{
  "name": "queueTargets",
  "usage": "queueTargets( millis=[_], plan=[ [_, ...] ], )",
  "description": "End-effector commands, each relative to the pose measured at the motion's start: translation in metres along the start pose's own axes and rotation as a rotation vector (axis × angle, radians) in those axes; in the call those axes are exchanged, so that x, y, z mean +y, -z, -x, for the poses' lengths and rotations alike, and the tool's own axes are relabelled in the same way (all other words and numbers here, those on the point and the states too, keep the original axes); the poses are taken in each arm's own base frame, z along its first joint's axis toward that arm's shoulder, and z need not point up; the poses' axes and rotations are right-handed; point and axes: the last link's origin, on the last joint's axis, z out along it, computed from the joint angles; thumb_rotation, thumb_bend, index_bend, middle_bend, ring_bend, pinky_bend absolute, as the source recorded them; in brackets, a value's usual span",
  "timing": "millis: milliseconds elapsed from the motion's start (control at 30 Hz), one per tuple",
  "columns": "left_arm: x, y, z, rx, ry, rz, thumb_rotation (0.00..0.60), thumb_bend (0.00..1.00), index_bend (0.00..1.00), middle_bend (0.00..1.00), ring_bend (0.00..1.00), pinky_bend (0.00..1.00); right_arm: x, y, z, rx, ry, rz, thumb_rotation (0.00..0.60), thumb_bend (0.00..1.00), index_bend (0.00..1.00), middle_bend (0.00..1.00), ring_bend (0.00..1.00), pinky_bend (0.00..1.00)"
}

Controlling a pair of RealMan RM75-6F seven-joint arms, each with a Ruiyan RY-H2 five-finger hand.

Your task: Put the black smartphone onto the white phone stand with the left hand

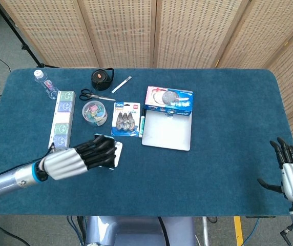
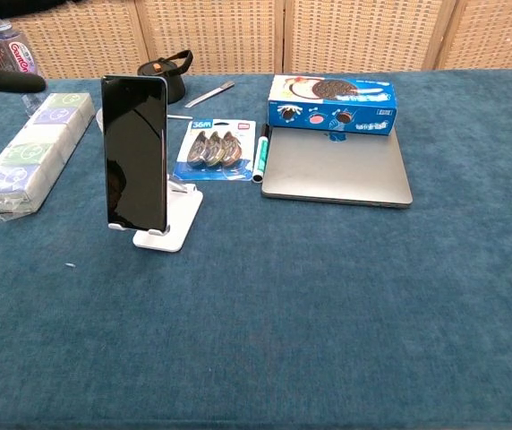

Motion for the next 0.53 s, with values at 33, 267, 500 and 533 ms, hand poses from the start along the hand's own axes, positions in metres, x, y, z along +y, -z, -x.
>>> queueTargets(
  millis=[33, 267, 500, 533],
  plan=[
    [-0.006, 0.055, -0.017, -0.04, 0.181, -0.446, 0.6, 0.0, 0.0, 0.0, 0.0, 0.0, -0.001, 0.001, 0.0, 0.0, 0.002, -0.003, 0.6, 0.0, 0.0, 0.0, 0.0, 0.0],
    [0.015, 0.114, -0.02, -0.159, 0.479, -0.851, 0.6, 0.0, 0.0, 0.0, 0.0, 0.0, -0.003, 0.002, 0.002, 0.0, 0.013, -0.01, 0.6, 0.0, 0.0, 0.0, 0.0, 0.0],
    [0.043, 0.155, -0.02, -0.293, 0.613, -1.123, 0.6, 0.0, 0.0, 0.0, 0.0, 0.0, -0.004, 0.003, 0.005, -0.005, 0.027, -0.014, 0.6, 0.0, 0.0, 0.0, 0.0, 0.0],
    [0.047, 0.16, -0.02, -0.318, 0.624, -1.151, 0.6, 0.0, 0.0, 0.0, 0.0, 0.0, -0.004, 0.003, 0.006, -0.006, 0.029, -0.014, 0.6, 0.0, 0.0, 0.0, 0.0, 0.0]
  ],
)
